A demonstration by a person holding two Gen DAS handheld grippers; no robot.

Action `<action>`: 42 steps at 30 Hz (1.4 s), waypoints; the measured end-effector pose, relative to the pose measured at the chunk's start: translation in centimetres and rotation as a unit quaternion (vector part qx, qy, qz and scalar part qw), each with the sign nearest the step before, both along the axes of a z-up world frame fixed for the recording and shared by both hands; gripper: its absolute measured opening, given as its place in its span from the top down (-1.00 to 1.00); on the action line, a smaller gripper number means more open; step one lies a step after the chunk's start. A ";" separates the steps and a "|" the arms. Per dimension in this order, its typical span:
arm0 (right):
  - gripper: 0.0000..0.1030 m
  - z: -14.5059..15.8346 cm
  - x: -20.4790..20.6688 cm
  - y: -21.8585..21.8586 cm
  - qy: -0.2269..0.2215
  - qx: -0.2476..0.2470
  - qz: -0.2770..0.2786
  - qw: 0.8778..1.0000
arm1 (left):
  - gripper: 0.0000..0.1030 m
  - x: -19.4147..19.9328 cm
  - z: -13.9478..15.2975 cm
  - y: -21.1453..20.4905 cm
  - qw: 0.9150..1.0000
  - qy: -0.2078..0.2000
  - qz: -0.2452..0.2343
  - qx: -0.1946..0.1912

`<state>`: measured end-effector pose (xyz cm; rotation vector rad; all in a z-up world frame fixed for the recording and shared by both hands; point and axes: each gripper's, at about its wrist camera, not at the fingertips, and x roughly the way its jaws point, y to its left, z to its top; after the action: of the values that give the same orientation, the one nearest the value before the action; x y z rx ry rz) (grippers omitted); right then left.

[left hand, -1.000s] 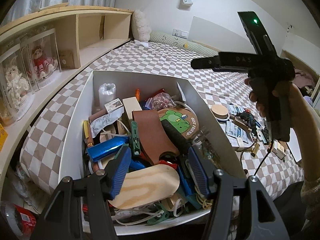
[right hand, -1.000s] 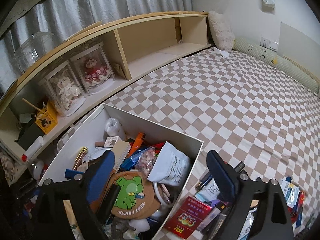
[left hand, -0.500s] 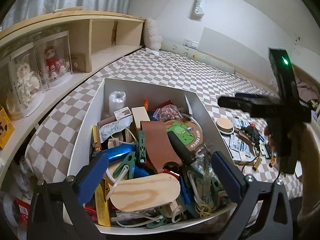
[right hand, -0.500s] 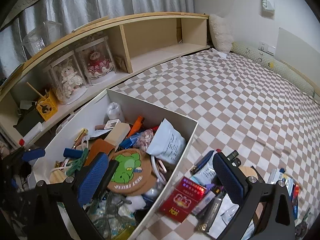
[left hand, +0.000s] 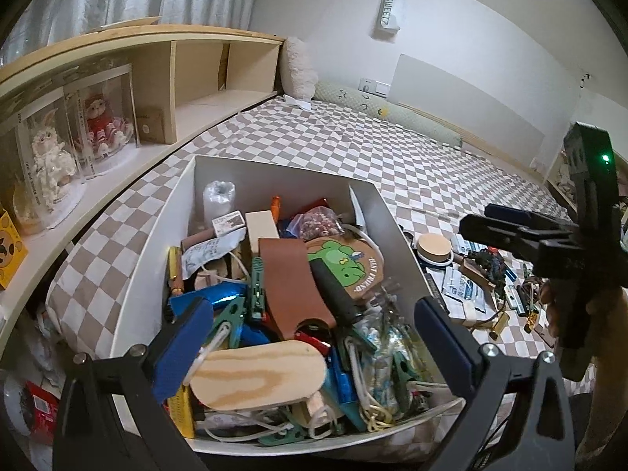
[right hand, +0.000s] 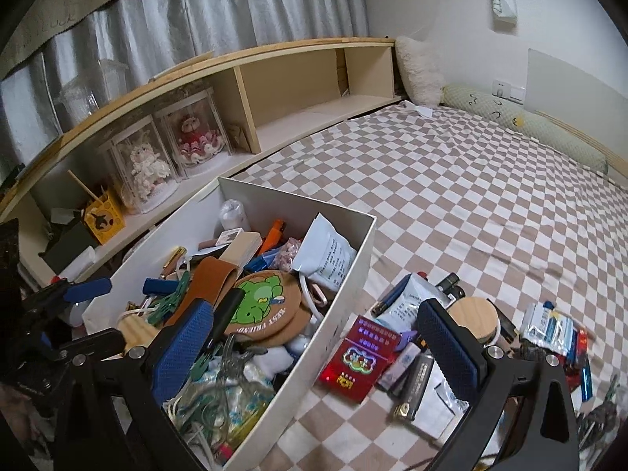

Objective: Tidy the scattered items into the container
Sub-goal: 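Withdraw both tools from the box back over the scattered items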

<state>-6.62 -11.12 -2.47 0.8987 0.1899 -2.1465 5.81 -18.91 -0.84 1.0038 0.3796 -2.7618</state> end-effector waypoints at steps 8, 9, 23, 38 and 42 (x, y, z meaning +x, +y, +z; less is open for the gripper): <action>-1.00 0.3 1.1 2.1 0.008 -0.009 -0.011 1.000 | -1.00 -0.4 0.3 1.5 1.000 0.003 -0.008 -0.003; -1.00 0.3 1.3 2.4 0.008 -0.010 -0.011 1.000 | -1.00 -0.5 0.3 1.7 1.000 0.003 -0.010 -0.003; -1.00 -0.1 1.7 7.0 0.002 -0.029 -0.041 0.999 | -1.00 -1.6 1.0 5.4 0.999 0.010 -0.035 -0.010; -1.00 0.7 1.9 12.3 0.014 -0.044 -0.080 0.996 | -1.00 -3.9 2.0 9.3 0.997 0.022 -0.068 -0.015; -1.00 0.7 1.7 14.3 0.013 -0.047 -0.098 0.994 | -1.00 -4.8 2.2 10.6 0.996 0.027 -0.080 -0.011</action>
<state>-4.95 3.22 -1.75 0.8652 0.0122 -2.3274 1.01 -8.32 1.36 0.9961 0.2866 -2.9342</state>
